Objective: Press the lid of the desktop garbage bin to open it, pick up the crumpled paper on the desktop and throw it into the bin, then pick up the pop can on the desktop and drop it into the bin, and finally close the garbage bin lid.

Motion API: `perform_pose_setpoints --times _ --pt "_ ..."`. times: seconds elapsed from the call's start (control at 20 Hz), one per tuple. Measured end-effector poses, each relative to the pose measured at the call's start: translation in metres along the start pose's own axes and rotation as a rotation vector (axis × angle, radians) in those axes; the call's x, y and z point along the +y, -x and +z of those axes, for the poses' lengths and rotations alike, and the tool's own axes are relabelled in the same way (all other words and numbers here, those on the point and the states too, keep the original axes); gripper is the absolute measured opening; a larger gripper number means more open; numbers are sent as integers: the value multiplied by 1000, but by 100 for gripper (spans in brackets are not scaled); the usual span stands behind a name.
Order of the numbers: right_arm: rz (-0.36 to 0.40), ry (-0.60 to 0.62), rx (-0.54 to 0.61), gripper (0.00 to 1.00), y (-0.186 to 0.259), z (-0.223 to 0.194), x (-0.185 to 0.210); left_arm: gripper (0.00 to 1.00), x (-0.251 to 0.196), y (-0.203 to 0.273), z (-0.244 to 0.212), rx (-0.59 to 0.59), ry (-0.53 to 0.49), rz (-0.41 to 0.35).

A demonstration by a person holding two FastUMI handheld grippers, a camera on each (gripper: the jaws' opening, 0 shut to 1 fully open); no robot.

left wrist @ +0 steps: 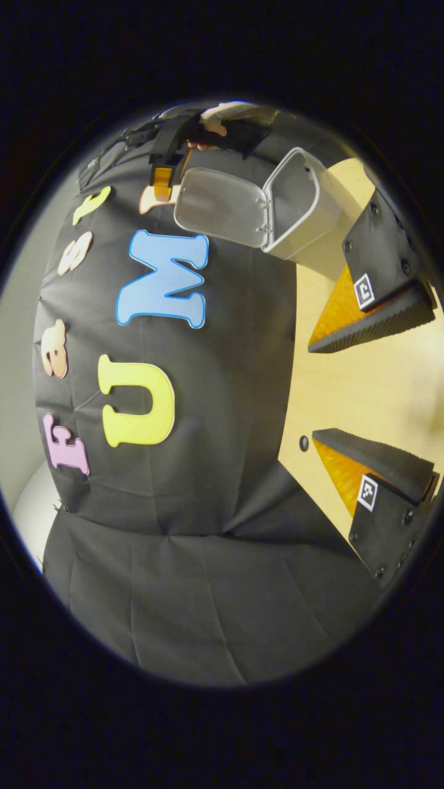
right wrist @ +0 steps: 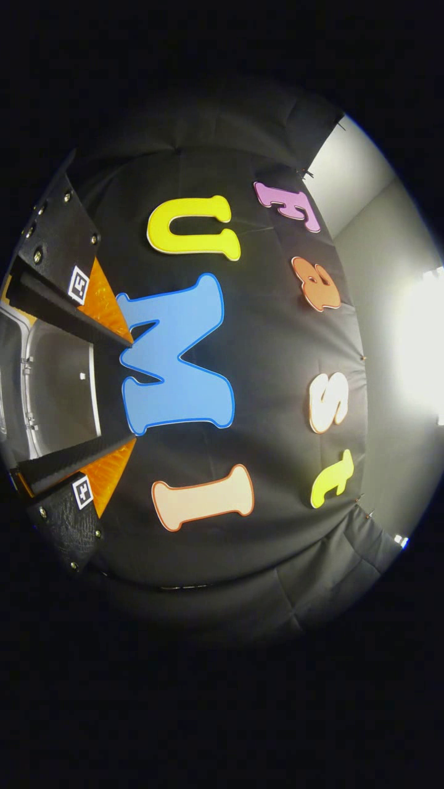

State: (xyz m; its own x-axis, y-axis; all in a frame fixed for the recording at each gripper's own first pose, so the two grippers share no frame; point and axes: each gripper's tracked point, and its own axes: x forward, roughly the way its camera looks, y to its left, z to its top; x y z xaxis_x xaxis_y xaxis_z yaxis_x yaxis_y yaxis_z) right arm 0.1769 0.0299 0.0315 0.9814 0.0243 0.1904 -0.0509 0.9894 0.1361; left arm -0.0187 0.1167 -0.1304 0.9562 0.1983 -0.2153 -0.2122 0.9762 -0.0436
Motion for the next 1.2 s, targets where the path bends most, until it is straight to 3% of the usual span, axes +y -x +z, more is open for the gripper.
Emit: perform_pose_setpoints --times 0.25,0.35,0.7,0.95,1.2 --pt "-30 21 25 86 -5 -11 -8 80 1 -3 -2 6 4 -3" --pt "-27 42 31 86 -2 -12 -6 84 -1 -4 -4 12 12 -8" --pt "-10 85 90 86 20 -17 -6 84 -17 -6 -8 20 27 -42" --pt "-5 82 172 86 46 -22 -7 80 -30 -5 -9 19 23 -70" --pt "3 90 271 86 70 -34 -8 82 -39 -5 -10 19 25 -94"
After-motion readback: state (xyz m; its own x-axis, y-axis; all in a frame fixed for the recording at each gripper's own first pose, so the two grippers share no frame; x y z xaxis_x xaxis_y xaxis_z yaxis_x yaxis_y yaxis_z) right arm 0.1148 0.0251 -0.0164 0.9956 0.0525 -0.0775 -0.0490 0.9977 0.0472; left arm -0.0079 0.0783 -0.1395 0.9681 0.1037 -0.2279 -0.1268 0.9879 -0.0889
